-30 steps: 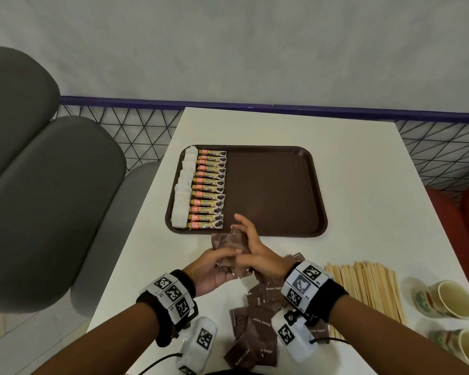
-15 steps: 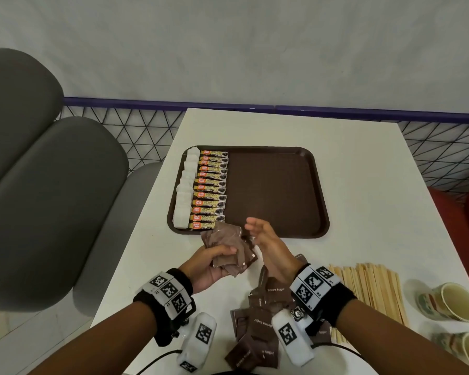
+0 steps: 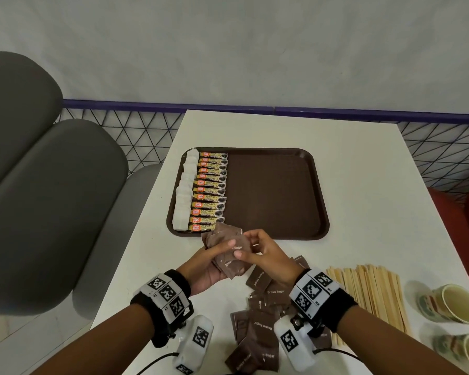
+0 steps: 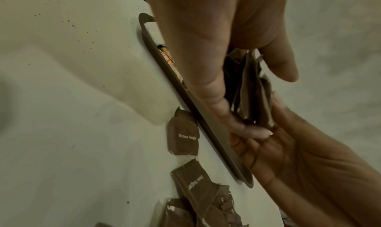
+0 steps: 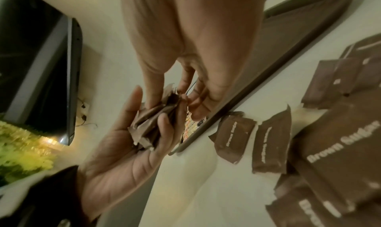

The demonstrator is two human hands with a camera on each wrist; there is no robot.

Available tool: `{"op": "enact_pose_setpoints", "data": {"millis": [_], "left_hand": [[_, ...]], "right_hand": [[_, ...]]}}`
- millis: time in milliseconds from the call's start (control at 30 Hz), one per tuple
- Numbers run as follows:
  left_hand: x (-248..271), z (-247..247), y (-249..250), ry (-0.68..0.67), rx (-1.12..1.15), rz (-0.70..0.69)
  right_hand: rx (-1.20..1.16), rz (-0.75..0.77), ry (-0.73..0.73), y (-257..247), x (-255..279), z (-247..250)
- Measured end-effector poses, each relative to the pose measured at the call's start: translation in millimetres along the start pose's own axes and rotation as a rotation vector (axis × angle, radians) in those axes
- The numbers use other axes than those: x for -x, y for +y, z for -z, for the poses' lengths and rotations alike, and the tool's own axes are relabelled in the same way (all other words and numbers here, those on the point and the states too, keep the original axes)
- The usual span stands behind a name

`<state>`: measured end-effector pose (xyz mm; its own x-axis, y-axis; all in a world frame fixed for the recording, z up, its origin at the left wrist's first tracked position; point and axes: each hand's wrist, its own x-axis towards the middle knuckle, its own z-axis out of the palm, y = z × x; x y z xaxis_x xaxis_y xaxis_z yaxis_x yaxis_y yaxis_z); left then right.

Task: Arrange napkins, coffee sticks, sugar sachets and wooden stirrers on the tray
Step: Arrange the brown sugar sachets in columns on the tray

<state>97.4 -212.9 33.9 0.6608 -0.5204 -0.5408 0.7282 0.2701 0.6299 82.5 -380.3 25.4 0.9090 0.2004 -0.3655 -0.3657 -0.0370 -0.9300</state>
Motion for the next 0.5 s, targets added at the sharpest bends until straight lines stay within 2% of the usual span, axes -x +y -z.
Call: {"op": "enact_pose_setpoints", "data": {"millis": [133,500], "left_hand": [[4,5,3,-0.002,0.057,0.010],[7,19,6,0.116,0.074,-0.048]], "right_hand": [[-0.086,0.001,0.085,4,-4,7],[-0.250,0.005,0.128,1,-15,17]]}}
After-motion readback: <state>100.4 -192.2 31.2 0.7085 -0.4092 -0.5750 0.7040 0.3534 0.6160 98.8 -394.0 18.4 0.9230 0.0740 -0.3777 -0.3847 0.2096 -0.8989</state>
